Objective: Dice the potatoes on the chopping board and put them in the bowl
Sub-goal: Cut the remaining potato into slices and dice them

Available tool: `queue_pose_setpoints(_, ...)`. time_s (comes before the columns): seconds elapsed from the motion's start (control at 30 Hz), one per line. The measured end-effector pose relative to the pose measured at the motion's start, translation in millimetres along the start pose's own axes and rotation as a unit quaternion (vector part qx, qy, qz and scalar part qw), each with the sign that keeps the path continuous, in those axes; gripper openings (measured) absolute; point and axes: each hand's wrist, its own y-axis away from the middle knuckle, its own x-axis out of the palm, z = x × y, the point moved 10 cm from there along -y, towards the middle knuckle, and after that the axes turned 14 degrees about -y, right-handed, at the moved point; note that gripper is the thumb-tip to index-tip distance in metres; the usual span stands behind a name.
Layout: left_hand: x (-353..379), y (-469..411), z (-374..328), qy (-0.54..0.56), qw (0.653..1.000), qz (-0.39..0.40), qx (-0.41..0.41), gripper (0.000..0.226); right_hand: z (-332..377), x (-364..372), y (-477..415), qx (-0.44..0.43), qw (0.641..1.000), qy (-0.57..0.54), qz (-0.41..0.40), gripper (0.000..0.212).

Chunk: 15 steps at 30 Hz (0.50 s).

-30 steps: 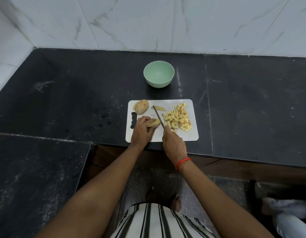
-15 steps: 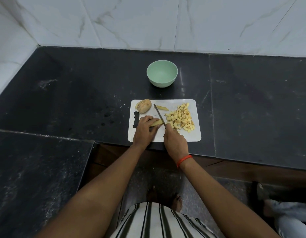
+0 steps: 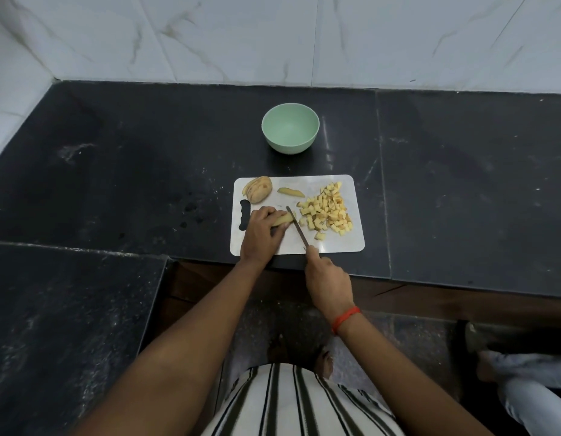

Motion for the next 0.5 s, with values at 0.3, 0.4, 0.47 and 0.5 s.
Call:
queue_pose_setpoints(0.3,-1,2,10,0.023,1.0,0.002,0.0,0.035,-6,-25,19,-0.007,0.99,-0.124,-0.068,0.012)
queue_pose_setpoints(0.4,-4,3,13,0.025,1.0,-0.007,-0.002,0.03,8,-17,-11,-0.01,0.992,-0.112,-0.054,0.01)
queue_pose_setpoints(0.47,-4,3,11,0.03,1.0,-0.005,-0.006,0.029,15,-11,-24,-0.015,0.993,-0.113,-0.04,0.012)
queue_pose_setpoints(0.5,-3,2,11,0.03,1.0,-0.003,-0.007,0.03,17,-7,-28,-0.018,0.993,-0.113,-0.033,0.015)
